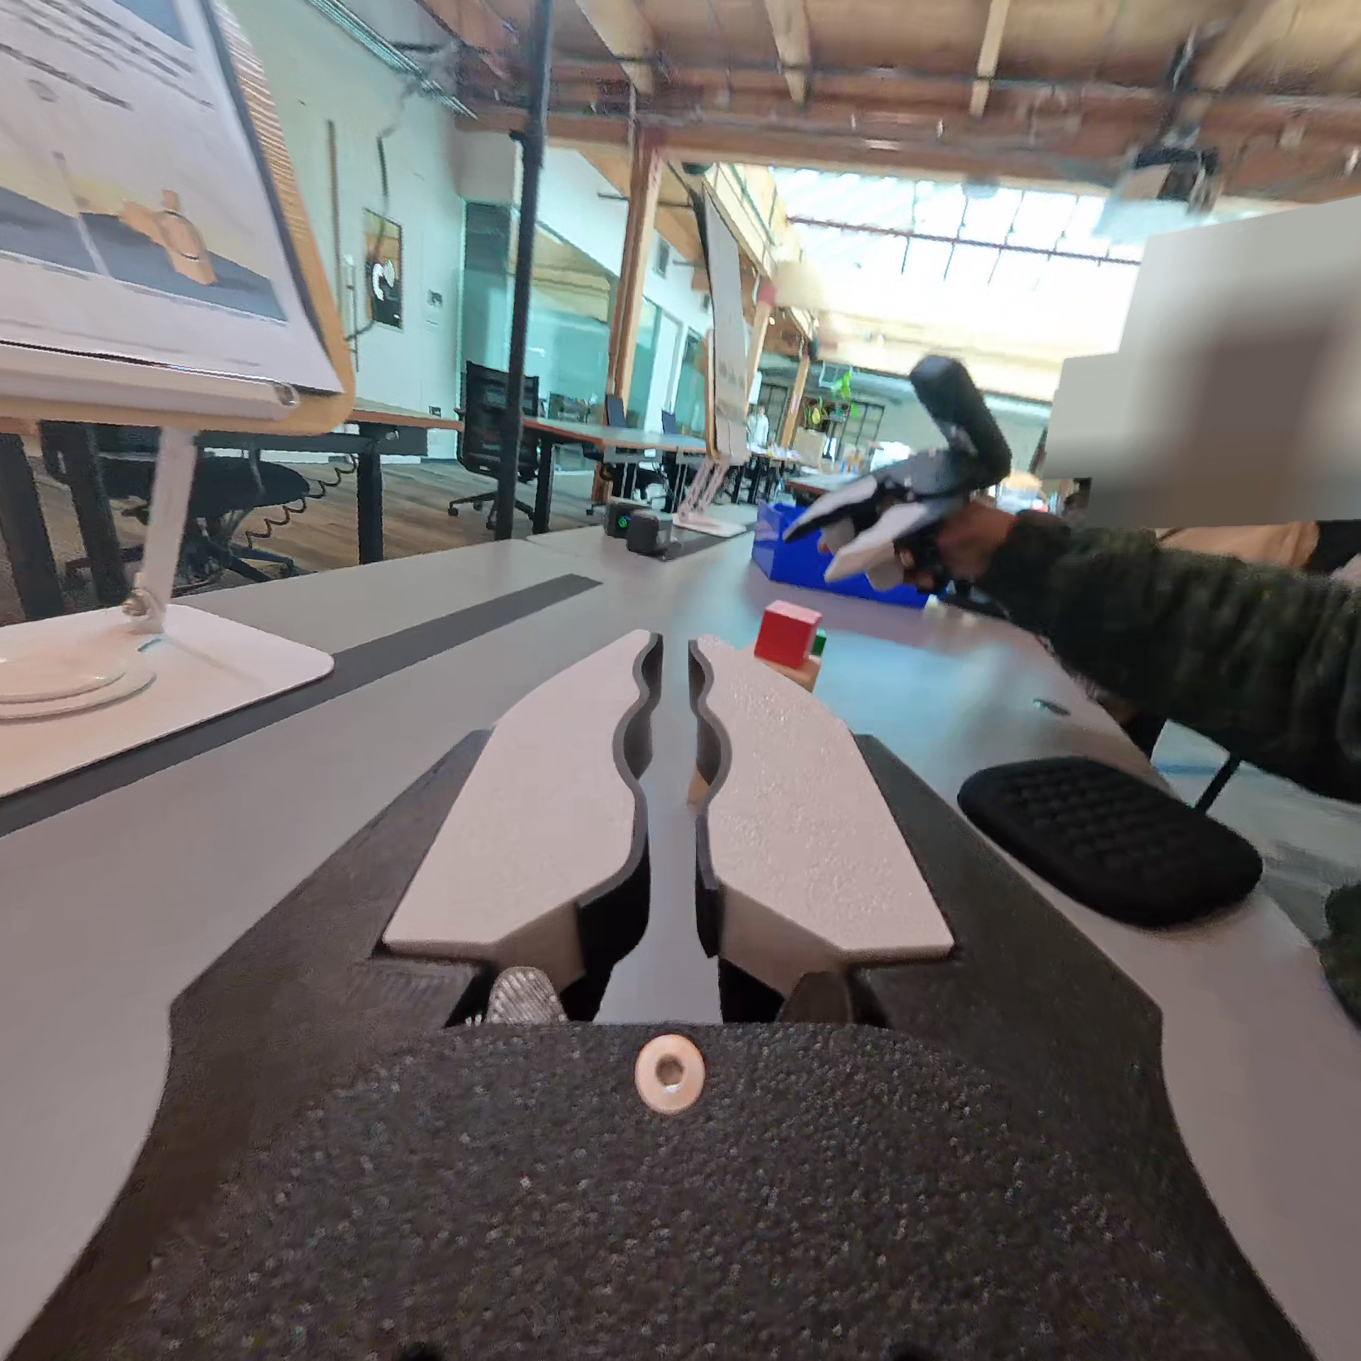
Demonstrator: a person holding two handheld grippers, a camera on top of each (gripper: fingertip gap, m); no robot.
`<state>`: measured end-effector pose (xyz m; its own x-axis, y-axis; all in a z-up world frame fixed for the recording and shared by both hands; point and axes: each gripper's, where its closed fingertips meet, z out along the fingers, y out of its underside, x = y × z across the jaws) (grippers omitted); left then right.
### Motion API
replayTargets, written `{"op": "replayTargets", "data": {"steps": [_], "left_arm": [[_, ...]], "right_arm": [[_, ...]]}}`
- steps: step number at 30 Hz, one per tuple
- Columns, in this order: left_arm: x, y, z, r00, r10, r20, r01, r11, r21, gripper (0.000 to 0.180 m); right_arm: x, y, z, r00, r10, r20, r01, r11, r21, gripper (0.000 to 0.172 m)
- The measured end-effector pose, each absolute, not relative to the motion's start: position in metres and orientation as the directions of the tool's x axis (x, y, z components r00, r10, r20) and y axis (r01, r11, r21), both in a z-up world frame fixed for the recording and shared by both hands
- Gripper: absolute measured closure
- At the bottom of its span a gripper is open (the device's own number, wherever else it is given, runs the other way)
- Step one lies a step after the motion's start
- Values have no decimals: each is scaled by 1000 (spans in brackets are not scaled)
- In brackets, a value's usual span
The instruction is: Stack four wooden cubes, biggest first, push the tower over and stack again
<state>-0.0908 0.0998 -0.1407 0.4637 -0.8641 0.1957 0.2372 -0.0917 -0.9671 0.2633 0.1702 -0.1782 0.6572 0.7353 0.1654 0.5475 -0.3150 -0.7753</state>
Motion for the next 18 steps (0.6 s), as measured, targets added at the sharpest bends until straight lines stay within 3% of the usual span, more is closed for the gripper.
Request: {"op": "replayTargets", "data": {"steps": [3, 10, 14, 18], "left_arm": [[-101, 103, -139, 469, -858, 209, 259, -92, -961, 174], [-84, 89, -152, 378, -915, 140, 125, -100, -987, 172], [-78, 86, -161, 377, -919, 110, 67, -92, -994, 173], [-75, 85, -161, 368, -923, 112, 65, -95, -993, 173]], "right_arm": [[311, 170, -209, 704, 689, 174, 580, -416, -701, 104], [364, 164, -263, 741, 655, 150, 623, -586, -518, 109], [367, 159, -271, 765, 633, 120, 604, -639, -476, 124], [367, 163, -272, 786, 606, 121, 584, -664, -467, 150]]}}
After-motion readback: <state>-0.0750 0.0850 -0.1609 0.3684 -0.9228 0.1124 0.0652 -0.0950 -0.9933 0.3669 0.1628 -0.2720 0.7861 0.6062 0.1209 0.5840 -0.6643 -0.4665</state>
